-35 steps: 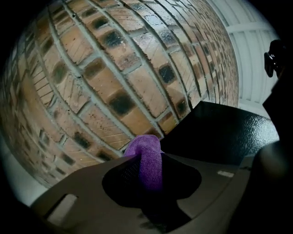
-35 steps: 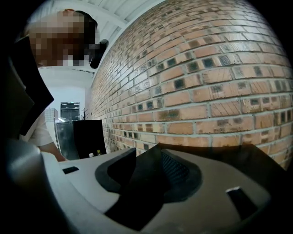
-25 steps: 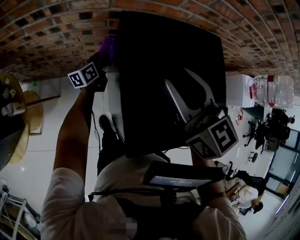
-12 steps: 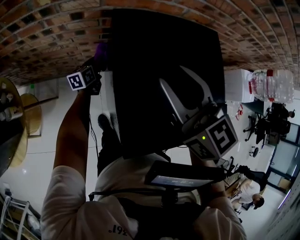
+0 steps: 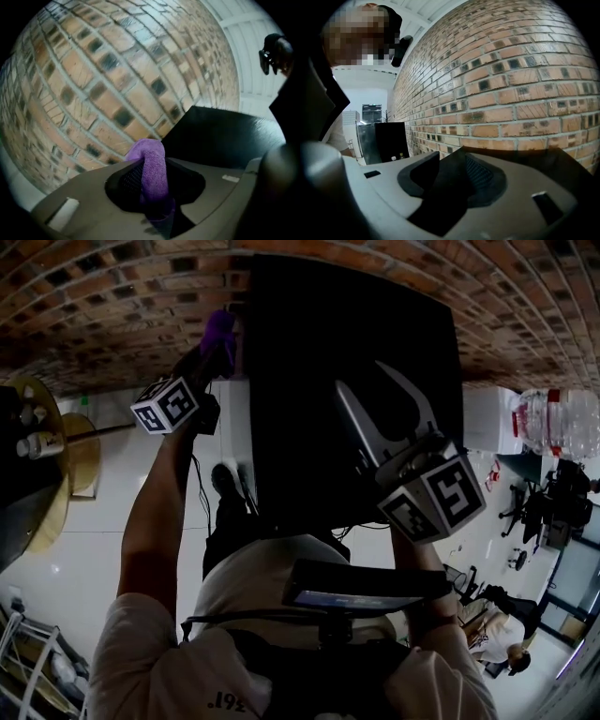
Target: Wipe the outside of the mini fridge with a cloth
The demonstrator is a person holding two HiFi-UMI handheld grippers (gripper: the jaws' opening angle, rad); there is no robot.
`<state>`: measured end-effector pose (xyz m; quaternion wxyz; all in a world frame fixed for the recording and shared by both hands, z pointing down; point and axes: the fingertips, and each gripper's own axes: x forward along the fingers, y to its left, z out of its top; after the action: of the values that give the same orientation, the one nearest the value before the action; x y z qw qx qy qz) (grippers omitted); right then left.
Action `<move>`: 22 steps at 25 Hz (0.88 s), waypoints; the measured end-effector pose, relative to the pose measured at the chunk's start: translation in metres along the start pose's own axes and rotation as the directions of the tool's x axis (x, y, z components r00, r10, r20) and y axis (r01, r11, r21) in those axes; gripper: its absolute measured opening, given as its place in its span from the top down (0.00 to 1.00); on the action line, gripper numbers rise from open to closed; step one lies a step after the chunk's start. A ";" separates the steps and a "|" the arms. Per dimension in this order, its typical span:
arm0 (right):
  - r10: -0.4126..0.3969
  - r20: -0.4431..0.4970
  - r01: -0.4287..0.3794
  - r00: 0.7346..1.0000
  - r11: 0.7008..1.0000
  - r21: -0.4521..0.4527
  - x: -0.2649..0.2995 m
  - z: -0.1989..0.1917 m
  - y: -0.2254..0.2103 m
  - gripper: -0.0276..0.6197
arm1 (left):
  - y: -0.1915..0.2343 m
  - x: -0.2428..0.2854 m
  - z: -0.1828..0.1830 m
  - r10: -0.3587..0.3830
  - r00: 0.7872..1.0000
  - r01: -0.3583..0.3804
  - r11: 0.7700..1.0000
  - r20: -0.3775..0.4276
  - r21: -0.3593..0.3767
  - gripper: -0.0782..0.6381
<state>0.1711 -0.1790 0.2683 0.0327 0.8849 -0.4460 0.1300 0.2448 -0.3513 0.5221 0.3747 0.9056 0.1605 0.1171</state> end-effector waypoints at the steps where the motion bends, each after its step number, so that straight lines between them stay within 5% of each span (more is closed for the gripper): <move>1: 0.011 -0.010 -0.011 1.000 1.000 0.001 0.003 -0.001 0.002 0.70 | -0.014 -0.009 0.008 -0.017 1.000 0.017 1.000 0.015 0.010 0.74; 10: 0.100 -0.034 -0.103 0.994 0.991 -0.087 0.060 0.012 0.040 0.70 | -0.117 -0.079 0.060 -0.118 0.987 0.114 0.992 0.105 0.048 0.74; 22: 0.087 0.045 -0.085 0.995 0.996 -0.032 0.072 0.022 0.025 0.70 | -0.179 -0.094 0.067 -0.199 0.976 0.198 0.980 0.089 0.018 0.74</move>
<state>0.1962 -0.2540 0.2646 0.0303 0.8670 -0.4863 0.1040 0.1443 -0.3107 0.3392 0.3872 0.8912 0.2335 0.0372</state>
